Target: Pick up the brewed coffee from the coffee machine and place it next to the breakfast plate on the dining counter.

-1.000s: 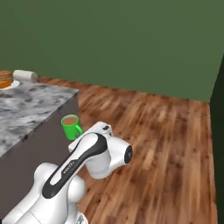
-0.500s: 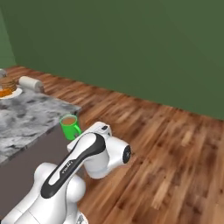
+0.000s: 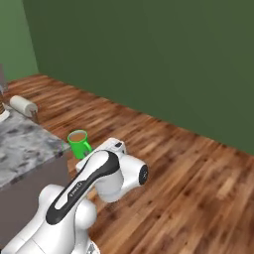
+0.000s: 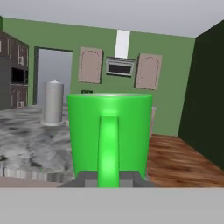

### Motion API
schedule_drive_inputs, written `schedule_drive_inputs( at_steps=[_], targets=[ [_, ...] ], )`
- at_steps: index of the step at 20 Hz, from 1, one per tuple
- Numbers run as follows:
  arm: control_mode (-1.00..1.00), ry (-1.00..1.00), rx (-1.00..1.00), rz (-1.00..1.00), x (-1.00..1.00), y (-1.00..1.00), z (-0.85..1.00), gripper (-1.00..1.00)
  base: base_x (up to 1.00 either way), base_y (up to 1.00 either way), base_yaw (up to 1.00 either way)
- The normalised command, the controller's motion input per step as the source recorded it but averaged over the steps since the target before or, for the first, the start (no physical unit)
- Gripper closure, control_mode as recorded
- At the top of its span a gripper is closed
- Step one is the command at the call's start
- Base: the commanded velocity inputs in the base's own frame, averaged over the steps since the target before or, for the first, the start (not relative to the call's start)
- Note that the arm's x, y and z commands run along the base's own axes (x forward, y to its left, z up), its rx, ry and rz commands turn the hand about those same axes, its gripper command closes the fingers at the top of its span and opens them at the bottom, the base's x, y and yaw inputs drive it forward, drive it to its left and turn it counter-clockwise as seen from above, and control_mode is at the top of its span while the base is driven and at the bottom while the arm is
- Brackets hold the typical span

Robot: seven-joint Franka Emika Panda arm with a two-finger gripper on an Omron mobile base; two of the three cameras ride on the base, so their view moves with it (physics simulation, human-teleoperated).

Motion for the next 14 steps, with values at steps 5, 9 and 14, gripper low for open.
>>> schedule_drive_inputs(
  at_steps=[5,9,14],
  targets=[
    [1.00,0.00,0.00,0.00,0.00,0.00,0.00,1.00,1.00,-0.73,0.34],
    [1.00,0.00,0.00,0.00,0.00,0.00,0.00,1.00,1.00,-0.59,0.41],
    [1.00,0.00,0.00,0.00,0.00,0.00,0.00,1.00,1.00,-0.38,0.51]
  ],
)
